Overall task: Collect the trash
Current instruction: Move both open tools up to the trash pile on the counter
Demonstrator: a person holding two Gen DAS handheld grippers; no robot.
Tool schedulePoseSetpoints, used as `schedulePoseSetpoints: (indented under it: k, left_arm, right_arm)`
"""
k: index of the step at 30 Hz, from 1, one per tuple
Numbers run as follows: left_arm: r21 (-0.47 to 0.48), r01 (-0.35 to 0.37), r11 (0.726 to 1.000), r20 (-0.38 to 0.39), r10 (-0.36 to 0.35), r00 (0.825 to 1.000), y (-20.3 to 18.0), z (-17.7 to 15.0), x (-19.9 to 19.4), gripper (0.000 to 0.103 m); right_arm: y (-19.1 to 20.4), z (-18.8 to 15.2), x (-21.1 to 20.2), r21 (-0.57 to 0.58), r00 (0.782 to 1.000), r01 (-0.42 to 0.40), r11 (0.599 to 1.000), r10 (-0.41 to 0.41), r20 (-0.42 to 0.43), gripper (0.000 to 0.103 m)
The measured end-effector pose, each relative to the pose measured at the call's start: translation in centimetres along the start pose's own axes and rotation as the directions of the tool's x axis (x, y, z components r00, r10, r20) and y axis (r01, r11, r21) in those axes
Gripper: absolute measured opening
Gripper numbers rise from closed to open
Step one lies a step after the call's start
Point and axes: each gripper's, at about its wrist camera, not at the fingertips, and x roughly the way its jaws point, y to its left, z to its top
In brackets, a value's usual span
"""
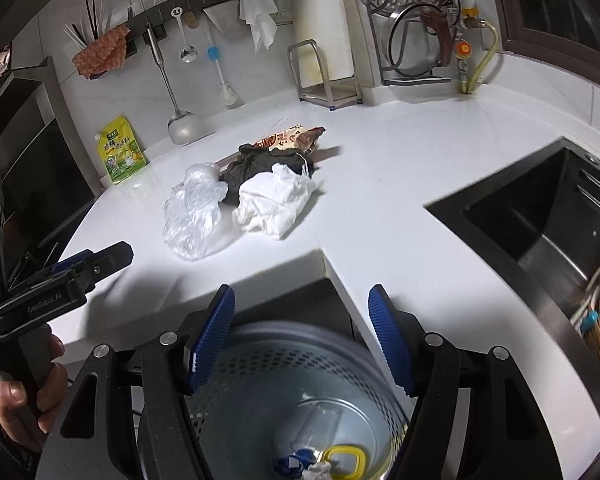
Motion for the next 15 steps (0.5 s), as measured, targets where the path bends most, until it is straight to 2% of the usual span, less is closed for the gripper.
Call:
schedulePoseSetpoints:
  k: [15]
  left_arm:
    - [-0.017,-0.033,0.999,-0.010,0.033,0.999,0.0,2.0,2.7,0.095]
  right_arm:
    - [1.6,5.5,4.9,-0.073,1.000,-0.011,0.997,0.010,-0.008,0.066]
